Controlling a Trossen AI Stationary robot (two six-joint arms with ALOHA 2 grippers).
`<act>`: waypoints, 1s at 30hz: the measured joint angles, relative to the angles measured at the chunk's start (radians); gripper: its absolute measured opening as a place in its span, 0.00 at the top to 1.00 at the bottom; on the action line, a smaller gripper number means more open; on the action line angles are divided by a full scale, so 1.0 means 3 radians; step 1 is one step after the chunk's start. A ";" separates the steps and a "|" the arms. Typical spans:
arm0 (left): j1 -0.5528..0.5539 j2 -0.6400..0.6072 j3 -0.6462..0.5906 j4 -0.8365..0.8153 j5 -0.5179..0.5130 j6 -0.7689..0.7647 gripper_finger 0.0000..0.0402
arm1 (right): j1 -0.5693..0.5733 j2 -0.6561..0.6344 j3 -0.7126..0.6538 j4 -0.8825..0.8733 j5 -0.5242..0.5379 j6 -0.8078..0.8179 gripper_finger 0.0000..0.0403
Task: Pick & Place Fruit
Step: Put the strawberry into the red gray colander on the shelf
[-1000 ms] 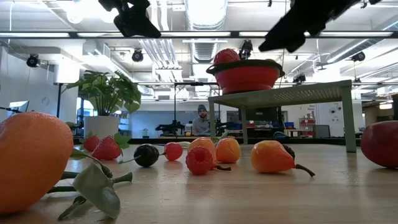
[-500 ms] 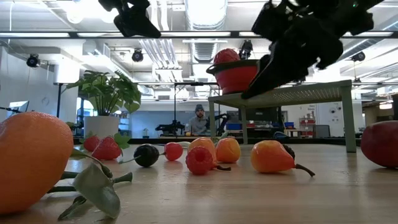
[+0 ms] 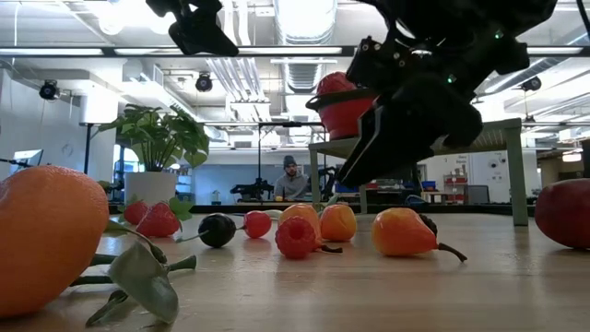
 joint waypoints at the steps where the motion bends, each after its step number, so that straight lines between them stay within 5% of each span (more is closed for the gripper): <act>1: -0.0001 0.0000 0.0000 0.0001 0.0001 0.0000 0.10 | 0.0000 0.0022 0.0011 -0.0001 0.0000 -0.0006 0.40; 11: 0.0000 0.0000 0.0000 0.0000 0.0000 0.0000 0.10 | -0.0070 0.0078 0.0019 -0.0004 -0.0019 -0.0010 0.45; 25: 0.0001 0.0000 0.0000 -0.0002 0.0001 0.0000 0.10 | -0.0092 0.0425 0.0029 0.0234 -0.0094 -0.0003 0.38; 30: -0.0001 0.0000 0.0000 0.0001 0.0001 0.0000 0.10 | -0.0092 0.0491 0.0064 0.0255 -0.0095 -0.0036 0.43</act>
